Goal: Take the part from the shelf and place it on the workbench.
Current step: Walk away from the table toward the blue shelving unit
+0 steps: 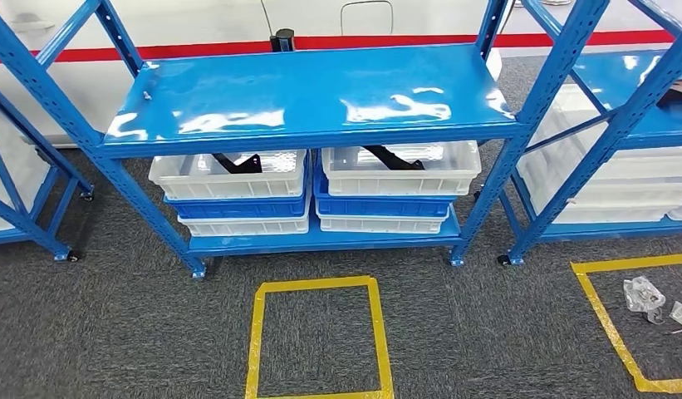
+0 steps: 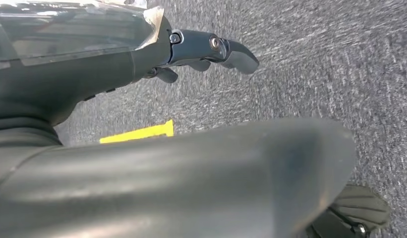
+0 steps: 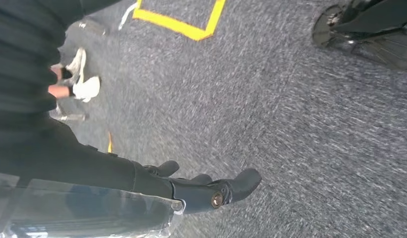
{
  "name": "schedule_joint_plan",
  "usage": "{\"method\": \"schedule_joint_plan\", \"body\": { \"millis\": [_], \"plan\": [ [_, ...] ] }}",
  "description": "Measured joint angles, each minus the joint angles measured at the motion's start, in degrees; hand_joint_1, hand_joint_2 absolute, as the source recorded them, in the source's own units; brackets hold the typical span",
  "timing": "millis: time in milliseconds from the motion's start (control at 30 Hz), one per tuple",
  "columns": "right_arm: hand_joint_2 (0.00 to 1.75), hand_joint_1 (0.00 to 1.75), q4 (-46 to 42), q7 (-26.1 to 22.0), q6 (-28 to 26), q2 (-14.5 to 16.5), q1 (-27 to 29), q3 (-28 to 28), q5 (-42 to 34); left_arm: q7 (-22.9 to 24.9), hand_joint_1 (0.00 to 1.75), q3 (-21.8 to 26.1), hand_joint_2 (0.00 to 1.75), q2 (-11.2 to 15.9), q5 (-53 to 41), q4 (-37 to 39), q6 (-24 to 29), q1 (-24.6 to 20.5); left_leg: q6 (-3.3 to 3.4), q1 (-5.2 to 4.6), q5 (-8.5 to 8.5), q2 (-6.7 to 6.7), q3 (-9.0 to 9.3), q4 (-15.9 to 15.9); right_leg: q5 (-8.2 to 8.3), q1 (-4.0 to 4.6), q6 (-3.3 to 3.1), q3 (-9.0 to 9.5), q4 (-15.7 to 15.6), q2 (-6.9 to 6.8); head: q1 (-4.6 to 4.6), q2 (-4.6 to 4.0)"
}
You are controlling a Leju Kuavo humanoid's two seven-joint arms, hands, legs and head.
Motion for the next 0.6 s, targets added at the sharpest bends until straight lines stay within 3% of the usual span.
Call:
{"method": "schedule_joint_plan", "body": {
  "millis": [33,67,100,167,233,333,600],
  "plan": [
    [0.0,0.0,0.0,0.0,0.0,0.0,0.1,0.0,0.0,0.3,0.0,0.0,0.0,0.0,-0.1,0.0,0.0,0.0,-0.1,0.06,-0.75,0.25,-1.05,2.4,-0.02,0.1,-0.03,-0.04,0.0,-0.47,0.01,0.0],
    [0.0,0.0,0.0,0.1,0.0,0.0,0.1,0.0,-0.1,0.6,0.0,0.0,0.0,0.0,-0.2,0.0,0.0,0.1,-0.12,0.09,-0.47,0.39,-1.14,2.9,-0.04,0.15,-0.05,-0.06,0.0,-0.81,0.0,0.0],
    [0.0,0.0,0.0,0.1,0.0,0.0,0.1,0.0,-0.1,0.9,0.0,0.0,0.0,0.0,-0.3,0.0,0.0,0.1,-0.07,0.12,0.79,0.48,-0.08,1.2,-0.05,0.16,-0.05,-0.04,0.0,-1.04,-0.01,0.0],
    [0.0,0.0,0.0,0.1,0.0,0.0,0.0,0.0,-0.1,1.1,0.0,0.0,0.0,0.0,-0.4,0.0,0.0,0.1,0.33,0.07,4.03,0.8,4.16,-6.3,-0.1,0.27,0.03,0.09,0.1,-1.26,-0.02,0.0],
    [0.0,0.0,0.0,0.1,0.0,0.1,-0.2,0.0,-0.1,1.2,0.0,0.0,0.0,0.0,-0.4,0.0,0.0,0.0,0.86,-0.18,5.54,1.1,6.97,-11.6,-0.23,0.65,0.31,0.05,0.1,-1.4,0.06,0.0],
    [0.0,0.0,0.0,0.1,0.0,0.0,-0.2,0.0,-0.1,1.3,0.0,0.0,0.0,0.0,-0.4,0.0,0.0,0.0,1.13,-0.62,5.68,1.12,7.24,-12.5,-0.45,1.13,0.52,-0.41,0.2,-1.5,0.16,0.0],
    [0.0,0.0,0.0,0.1,0.0,0.1,-0.2,0.0,-0.1,1.3,0.0,0.0,0.0,0.0,-0.4,0.0,0.1,0.0,1.94,-1.18,5.6,1.11,7.16,-12.5,-0.11,0.8,1.17,-0.34,-0.4,-1.51,0.14,0.0]
  ]
}}
